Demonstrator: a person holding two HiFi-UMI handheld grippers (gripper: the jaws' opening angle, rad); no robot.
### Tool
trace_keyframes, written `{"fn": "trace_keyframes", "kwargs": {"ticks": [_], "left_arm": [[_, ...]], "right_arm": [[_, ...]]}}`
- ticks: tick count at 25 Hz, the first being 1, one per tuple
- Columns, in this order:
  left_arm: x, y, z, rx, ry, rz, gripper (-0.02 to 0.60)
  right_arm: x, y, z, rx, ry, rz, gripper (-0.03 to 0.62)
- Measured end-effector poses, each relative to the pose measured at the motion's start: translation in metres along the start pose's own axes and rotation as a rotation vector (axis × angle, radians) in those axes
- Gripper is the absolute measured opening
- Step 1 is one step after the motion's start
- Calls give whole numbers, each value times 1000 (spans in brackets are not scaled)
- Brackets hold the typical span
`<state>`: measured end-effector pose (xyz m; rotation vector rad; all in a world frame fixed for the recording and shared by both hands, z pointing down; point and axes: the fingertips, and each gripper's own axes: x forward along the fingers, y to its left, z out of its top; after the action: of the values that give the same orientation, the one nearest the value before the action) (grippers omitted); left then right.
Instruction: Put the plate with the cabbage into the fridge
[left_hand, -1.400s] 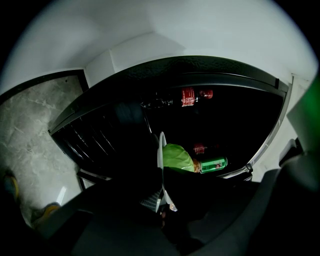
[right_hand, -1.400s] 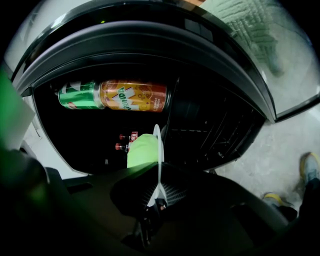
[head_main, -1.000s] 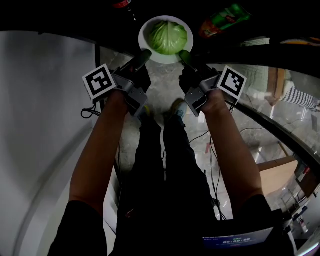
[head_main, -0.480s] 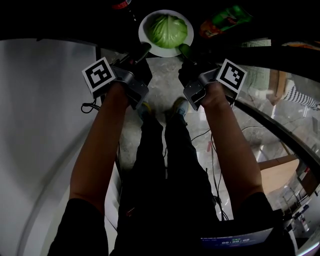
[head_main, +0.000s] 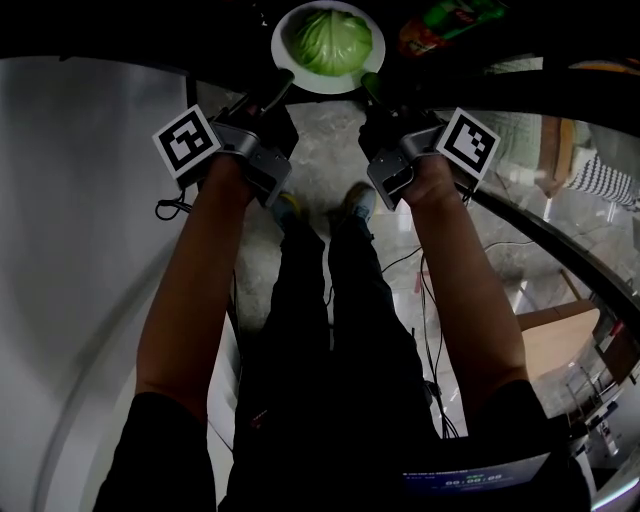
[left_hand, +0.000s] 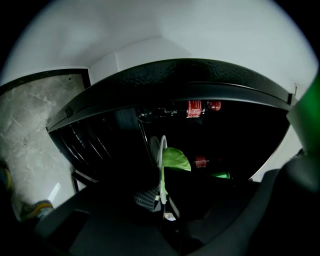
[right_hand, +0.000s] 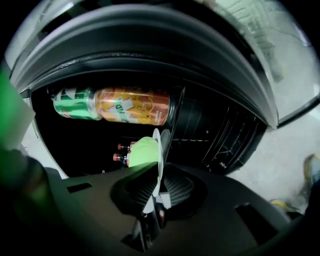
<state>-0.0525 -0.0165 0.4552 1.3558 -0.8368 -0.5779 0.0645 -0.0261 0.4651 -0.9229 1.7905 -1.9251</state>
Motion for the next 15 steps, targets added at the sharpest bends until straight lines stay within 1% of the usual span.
{"fn": "trace_keyframes", "kwargs": {"ticks": [4,6,8,9,10,11,13,15], "left_arm": [[-3,-6,7,3,-11,-6,15],[-7,-5,8,4,-18,-7,15],[-11,-1,9,21,-26,-3,15],[-14,0,11,53,-33,7,15],[-16,0,13,111,-43,28,15],[-19,0,16,196,-50,61,15],[-22,-3,16,400,-43,134,14],[-22,-11,13,603,-31,182,14]], "right_arm": [[-5,6,5,-1,-22,2,21],[-9,7,4,-23,-24,0,21],[-12,7,1,-94,-9,-9,21],[-12,7,-1,-155,3,-18,21],[-13,8,-2,-230,13,-34,21],[-13,9,-4,-312,19,-59,21],[-16,10,-6,-477,15,-119,20],[-18,16,-5,-647,-6,-163,20]]}}
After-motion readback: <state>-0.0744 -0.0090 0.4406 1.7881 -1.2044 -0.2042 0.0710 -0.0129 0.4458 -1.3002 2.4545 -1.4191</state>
